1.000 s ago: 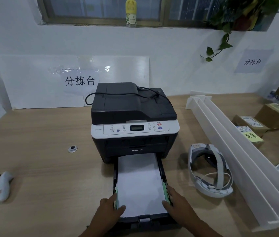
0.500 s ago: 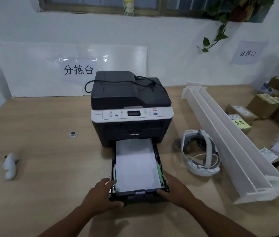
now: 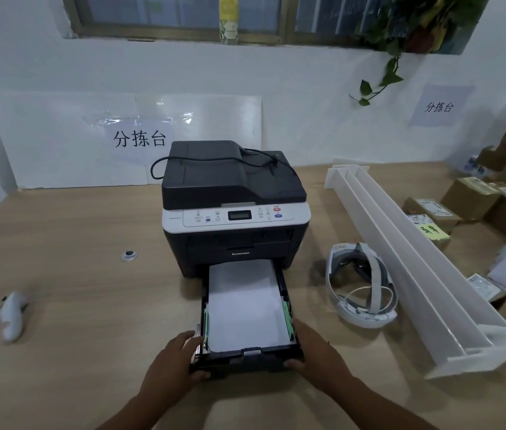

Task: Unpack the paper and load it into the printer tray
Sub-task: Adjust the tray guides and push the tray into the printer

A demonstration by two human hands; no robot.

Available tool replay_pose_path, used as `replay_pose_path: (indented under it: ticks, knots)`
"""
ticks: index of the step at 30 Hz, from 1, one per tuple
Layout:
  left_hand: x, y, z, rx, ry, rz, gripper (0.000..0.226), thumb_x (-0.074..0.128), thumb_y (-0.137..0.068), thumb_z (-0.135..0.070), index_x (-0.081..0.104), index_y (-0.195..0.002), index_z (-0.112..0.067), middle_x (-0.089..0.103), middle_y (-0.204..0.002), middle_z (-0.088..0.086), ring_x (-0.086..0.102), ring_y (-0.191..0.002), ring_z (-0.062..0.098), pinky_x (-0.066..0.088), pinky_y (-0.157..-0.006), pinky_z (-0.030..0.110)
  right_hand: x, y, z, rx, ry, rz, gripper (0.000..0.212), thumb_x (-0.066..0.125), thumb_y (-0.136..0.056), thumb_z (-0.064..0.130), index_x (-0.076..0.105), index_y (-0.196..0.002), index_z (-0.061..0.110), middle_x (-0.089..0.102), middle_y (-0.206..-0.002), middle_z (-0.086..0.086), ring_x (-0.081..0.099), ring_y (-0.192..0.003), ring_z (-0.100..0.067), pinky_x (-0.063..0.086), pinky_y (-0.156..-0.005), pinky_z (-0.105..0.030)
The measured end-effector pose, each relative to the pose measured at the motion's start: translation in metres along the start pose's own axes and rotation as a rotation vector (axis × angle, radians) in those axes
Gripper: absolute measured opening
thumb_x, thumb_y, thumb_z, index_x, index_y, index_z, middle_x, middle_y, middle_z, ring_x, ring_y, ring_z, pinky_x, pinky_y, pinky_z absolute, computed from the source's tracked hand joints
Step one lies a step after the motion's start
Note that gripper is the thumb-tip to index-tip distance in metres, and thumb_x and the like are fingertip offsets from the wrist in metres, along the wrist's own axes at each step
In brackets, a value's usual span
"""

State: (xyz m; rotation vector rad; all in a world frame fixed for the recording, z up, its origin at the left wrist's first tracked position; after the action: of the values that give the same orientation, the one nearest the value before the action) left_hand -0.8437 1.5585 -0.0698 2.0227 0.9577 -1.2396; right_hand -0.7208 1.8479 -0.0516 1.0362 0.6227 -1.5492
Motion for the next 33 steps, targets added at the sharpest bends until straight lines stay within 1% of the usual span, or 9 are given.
replay_pose_path:
  ticks: [7, 10, 13, 16, 19, 22, 26, 30, 33]
  knots:
    - [-0.001, -0.032, 0.003, -0.031, 0.02, -0.169, 0.088, 0.076, -0.067, -0.049, 0.04, -0.143, -0.023, 0.034, -0.151, 0.003, 0.034, -0.139, 0.022, 0.038, -0.107, 0.034, 0.0, -0.038, -0.002, 0.017, 0.011, -0.114, 0.092, 0.07, -0.077, 0.045, 0.016, -0.148, 0.021, 0.031, -0.152, 0.002, 0.031, -0.138, -0.015, 0.035, -0.107, -0.03]
    - [0.001, -0.053, 0.008, -0.056, -0.034, -0.254, 0.096, 0.083, -0.061, -0.047, 0.044, -0.14, -0.009, 0.042, -0.146, 0.015, 0.041, -0.134, 0.032, 0.041, -0.106, 0.042, -0.001, -0.06, -0.004, 0.066, 0.02, -0.182, 0.092, 0.071, -0.077, 0.047, 0.019, -0.146, 0.015, 0.031, -0.151, -0.005, 0.031, -0.138, -0.02, 0.03, -0.11, -0.03]
    - [0.003, -0.074, 0.011, -0.143, -0.071, -0.322, 0.108, 0.087, -0.056, -0.049, 0.04, -0.14, 0.0, 0.041, -0.144, 0.024, 0.04, -0.133, 0.039, 0.041, -0.105, 0.048, 0.001, -0.084, -0.007, 0.128, 0.026, -0.232, 0.103, 0.067, -0.078, 0.053, 0.008, -0.15, 0.009, 0.013, -0.159, -0.009, 0.012, -0.146, -0.024, 0.016, -0.117, -0.033]
    - [0.001, -0.091, 0.011, -0.313, 0.049, -0.369, 0.123, 0.088, -0.054, -0.05, 0.025, -0.147, 0.0, 0.025, -0.152, 0.027, 0.024, -0.139, 0.042, 0.033, -0.111, 0.051, 0.003, -0.106, -0.009, 0.214, 0.002, -0.295, 0.116, 0.069, -0.074, 0.057, -0.003, -0.15, 0.006, -0.001, -0.16, -0.011, -0.002, -0.147, -0.026, 0.007, -0.119, -0.035]
    - [0.001, -0.104, 0.01, -0.445, 0.314, -0.379, 0.13, 0.088, -0.059, -0.041, 0.005, -0.151, -0.003, 0.003, -0.157, 0.025, 0.006, -0.144, 0.039, 0.024, -0.115, 0.05, 0.004, -0.123, -0.009, 0.302, -0.093, -0.319, 0.125, 0.072, -0.069, 0.059, -0.007, -0.149, 0.004, -0.005, -0.16, -0.013, -0.003, -0.147, -0.026, 0.011, -0.119, -0.037]
    - [0.004, -0.117, 0.009, -0.517, 0.545, -0.4, 0.129, 0.088, -0.063, -0.028, -0.002, -0.151, -0.002, -0.001, -0.159, 0.022, 0.001, -0.147, 0.034, 0.017, -0.117, 0.046, 0.008, -0.137, -0.011, 0.369, -0.231, -0.322, 0.126, 0.076, -0.069, 0.054, -0.008, -0.148, 0.002, -0.004, -0.16, -0.015, 0.001, -0.147, -0.027, 0.017, -0.117, -0.037]
    - [0.008, -0.13, 0.007, -0.557, 0.671, -0.405, 0.125, 0.085, -0.069, -0.024, -0.008, -0.15, -0.003, 0.001, -0.161, 0.014, 0.009, -0.147, 0.03, 0.021, -0.117, 0.042, 0.014, -0.148, -0.01, 0.407, -0.393, -0.359, 0.125, 0.081, -0.069, 0.045, -0.006, -0.148, 0.002, 0.004, -0.16, -0.015, 0.019, -0.144, -0.031, 0.028, -0.112, -0.037]
    - [0.007, -0.137, 0.005, -0.547, 0.71, -0.458, 0.127, 0.085, -0.069, -0.023, -0.012, -0.15, -0.009, 0.006, -0.161, 0.015, 0.022, -0.143, 0.036, 0.031, -0.113, 0.047, 0.013, -0.159, -0.011, 0.392, -0.435, -0.36, 0.122, 0.081, -0.07, 0.038, -0.006, -0.148, 0.002, 0.003, -0.159, -0.015, 0.017, -0.144, -0.031, 0.026, -0.113, -0.037]
    - [0.003, -0.147, 0.005, -0.527, 0.72, -0.49, 0.126, 0.086, -0.068, -0.023, -0.008, -0.15, -0.009, 0.014, -0.158, 0.018, 0.027, -0.141, 0.038, 0.033, -0.111, 0.049, 0.009, -0.172, -0.009, 0.403, -0.414, -0.361, 0.121, 0.082, -0.069, 0.039, -0.002, -0.148, 0.001, 0.014, -0.157, -0.019, 0.026, -0.14, -0.035, 0.033, -0.109, -0.039]
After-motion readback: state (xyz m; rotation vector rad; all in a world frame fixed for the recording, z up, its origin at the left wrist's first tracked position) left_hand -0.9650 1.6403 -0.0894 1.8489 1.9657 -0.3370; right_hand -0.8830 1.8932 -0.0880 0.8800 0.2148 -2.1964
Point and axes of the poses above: each hand's wrist, its own y-axis away from the middle knuckle, its own x-axis out of the palm, z = x × y, the point moved 1 cm from there along -y, towards the middle knuckle
